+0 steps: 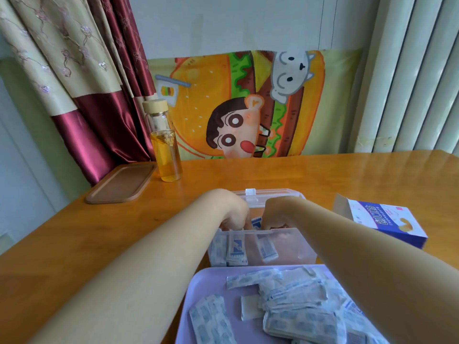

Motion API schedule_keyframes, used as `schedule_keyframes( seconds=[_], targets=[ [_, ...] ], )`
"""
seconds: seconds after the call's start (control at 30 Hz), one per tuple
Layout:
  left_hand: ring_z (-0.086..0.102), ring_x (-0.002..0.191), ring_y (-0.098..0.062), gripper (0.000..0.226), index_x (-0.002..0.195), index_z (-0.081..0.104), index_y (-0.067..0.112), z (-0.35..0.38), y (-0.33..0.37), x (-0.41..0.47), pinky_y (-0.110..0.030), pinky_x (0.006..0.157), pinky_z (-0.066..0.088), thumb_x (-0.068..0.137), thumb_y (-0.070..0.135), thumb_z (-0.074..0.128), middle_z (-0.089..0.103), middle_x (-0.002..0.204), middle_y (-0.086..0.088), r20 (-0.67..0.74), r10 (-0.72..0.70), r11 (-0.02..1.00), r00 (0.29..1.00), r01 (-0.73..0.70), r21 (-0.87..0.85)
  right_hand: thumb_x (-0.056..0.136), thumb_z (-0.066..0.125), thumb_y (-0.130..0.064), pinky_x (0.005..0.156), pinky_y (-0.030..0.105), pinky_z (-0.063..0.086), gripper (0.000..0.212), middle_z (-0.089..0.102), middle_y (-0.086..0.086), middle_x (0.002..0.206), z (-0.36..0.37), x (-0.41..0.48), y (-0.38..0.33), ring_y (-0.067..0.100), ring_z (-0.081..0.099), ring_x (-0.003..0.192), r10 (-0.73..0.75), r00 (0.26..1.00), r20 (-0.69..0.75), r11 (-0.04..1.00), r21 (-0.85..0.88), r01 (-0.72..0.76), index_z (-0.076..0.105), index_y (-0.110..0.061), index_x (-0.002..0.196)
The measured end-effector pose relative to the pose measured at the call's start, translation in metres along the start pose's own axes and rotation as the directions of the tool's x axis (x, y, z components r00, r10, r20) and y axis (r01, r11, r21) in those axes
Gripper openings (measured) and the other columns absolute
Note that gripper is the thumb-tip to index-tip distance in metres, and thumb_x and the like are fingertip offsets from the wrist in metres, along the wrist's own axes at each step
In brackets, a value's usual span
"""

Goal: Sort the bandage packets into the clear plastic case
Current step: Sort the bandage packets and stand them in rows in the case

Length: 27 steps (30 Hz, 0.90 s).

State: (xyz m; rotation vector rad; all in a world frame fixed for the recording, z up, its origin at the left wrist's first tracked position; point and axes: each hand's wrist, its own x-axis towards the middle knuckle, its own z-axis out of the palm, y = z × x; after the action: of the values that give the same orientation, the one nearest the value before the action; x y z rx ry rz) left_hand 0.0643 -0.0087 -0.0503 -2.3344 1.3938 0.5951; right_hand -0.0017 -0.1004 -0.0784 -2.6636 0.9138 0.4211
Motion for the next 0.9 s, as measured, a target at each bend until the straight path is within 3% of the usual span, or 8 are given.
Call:
schedule_keyframes(
  seconds=[0.2, 0.4, 0.57, 0.63, 0.73, 0.9],
  targets=[
    [0.054, 0.115, -0.027, 0.036, 0.130, 0.058, 0.020, 0.004, 0.001, 0.006, -0.037, 0.097, 0.048, 0.097, 0.014, 0.045, 0.052, 0.135, -0.007, 0.053, 0.004, 0.997, 0.999, -0.008, 0.080, 0.093, 0.055, -0.022, 0.076, 0.025, 0.038, 0.037, 0.055, 0.010, 0.112, 0.012, 0.007, -0.003, 0.017, 0.046, 0.090, -0.036, 0.999, 0.016, 0.993, -0.112, 0.037, 0.052, -0.005, 0.125],
    [0.056, 0.110, -0.024, 0.035, 0.130, 0.057, 0.017, 0.007, 0.001, 0.012, -0.030, 0.086, 0.049, 0.095, 0.018, 0.051, 0.056, 0.129, -0.007, 0.059, -0.007, 0.995, 0.998, 0.001, 0.100, 0.093, 0.055, -0.026, 0.078, 0.027, 0.038, 0.040, 0.052, 0.011, 0.106, 0.015, 0.011, -0.004, 0.020, 0.045, 0.090, -0.059, 0.997, 0.045, 0.986, -0.152, 0.065, 0.052, -0.004, 0.127],
    [0.056, 0.100, -0.021, 0.037, 0.131, 0.056, 0.016, 0.007, 0.003, 0.012, -0.027, 0.080, 0.048, 0.094, 0.020, 0.055, 0.057, 0.127, -0.006, 0.063, -0.012, 0.997, 0.998, 0.007, 0.081, 0.095, 0.050, -0.031, 0.092, 0.029, 0.040, 0.043, 0.053, 0.011, 0.128, 0.009, -0.002, -0.008, 0.024, 0.050, 0.107, -0.096, 0.991, 0.098, 0.982, -0.154, 0.110, 0.048, -0.007, 0.131],
    [0.054, 0.096, -0.019, 0.039, 0.132, 0.055, 0.014, 0.007, 0.003, 0.011, -0.026, 0.078, 0.047, 0.093, 0.019, 0.056, 0.058, 0.127, -0.007, 0.064, -0.008, 0.997, 0.998, 0.004, 0.073, 0.096, 0.049, -0.032, 0.090, 0.030, 0.039, 0.044, 0.052, 0.011, 0.130, 0.008, -0.002, -0.010, 0.025, 0.050, 0.112, -0.107, 0.986, 0.124, 0.981, -0.151, 0.126, 0.048, -0.007, 0.131],
    [0.053, 0.096, -0.020, 0.042, 0.134, 0.052, 0.013, 0.008, 0.003, 0.009, -0.026, 0.079, 0.047, 0.092, 0.017, 0.057, 0.057, 0.128, -0.008, 0.046, -0.016, 0.998, 0.999, 0.012, 0.070, 0.095, 0.049, -0.034, 0.085, 0.029, 0.040, 0.043, 0.053, 0.010, 0.129, 0.008, -0.002, -0.012, 0.022, 0.049, 0.100, -0.111, 0.984, 0.139, 0.980, -0.151, 0.131, 0.050, -0.008, 0.129],
    [0.054, 0.100, -0.022, 0.041, 0.134, 0.050, 0.014, 0.008, 0.003, 0.005, -0.027, 0.077, 0.047, 0.093, 0.014, 0.054, 0.055, 0.129, -0.008, 0.035, -0.012, 0.998, 0.999, 0.010, 0.067, 0.095, 0.048, -0.038, 0.090, 0.030, 0.040, 0.046, 0.053, 0.010, 0.129, 0.010, -0.001, -0.013, 0.023, 0.049, 0.102, -0.110, 0.987, 0.115, 0.980, -0.155, 0.127, 0.049, -0.007, 0.130]
  ],
)
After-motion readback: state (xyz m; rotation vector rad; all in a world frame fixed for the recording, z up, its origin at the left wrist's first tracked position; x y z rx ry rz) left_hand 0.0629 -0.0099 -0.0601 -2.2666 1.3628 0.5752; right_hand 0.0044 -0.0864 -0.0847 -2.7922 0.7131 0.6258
